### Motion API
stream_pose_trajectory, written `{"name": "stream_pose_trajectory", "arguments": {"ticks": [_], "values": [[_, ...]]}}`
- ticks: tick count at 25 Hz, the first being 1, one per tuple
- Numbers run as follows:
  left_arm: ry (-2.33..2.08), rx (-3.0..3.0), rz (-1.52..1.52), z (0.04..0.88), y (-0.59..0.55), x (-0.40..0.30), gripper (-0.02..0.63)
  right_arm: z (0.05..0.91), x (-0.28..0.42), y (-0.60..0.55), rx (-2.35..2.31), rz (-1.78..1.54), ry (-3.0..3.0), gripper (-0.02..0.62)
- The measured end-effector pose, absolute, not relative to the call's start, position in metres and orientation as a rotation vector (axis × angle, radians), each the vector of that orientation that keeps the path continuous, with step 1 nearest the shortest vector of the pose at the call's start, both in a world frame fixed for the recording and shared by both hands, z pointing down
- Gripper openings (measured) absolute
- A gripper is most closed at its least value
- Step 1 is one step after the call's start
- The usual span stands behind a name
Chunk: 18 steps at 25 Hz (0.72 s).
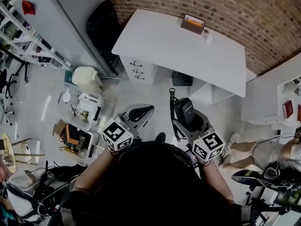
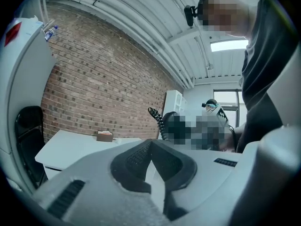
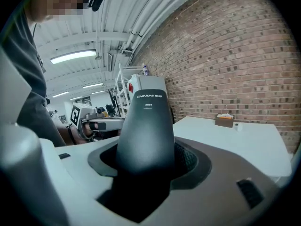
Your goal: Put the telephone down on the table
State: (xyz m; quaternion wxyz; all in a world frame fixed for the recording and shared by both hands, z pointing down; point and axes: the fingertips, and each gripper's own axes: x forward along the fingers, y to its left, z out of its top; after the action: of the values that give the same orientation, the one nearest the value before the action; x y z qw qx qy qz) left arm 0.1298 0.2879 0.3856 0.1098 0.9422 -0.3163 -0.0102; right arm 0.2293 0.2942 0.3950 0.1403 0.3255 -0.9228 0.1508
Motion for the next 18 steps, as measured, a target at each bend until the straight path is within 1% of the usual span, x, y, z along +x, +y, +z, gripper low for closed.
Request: {"name": "stream_pose_trajectory", "arguments": {"ticks": [10,18], "values": [[-1.040,2.694,-0.025,0.401,0.268,0.155,0.006,0.405,0.261,0.259,0.833,0.462,-2.689,0.275],[-1.038,2.674,-0.028,0.409,0.247,0.153,0.006,0.412,0.255,0.240,0.827,0.498,-2.698,0.275]]}}
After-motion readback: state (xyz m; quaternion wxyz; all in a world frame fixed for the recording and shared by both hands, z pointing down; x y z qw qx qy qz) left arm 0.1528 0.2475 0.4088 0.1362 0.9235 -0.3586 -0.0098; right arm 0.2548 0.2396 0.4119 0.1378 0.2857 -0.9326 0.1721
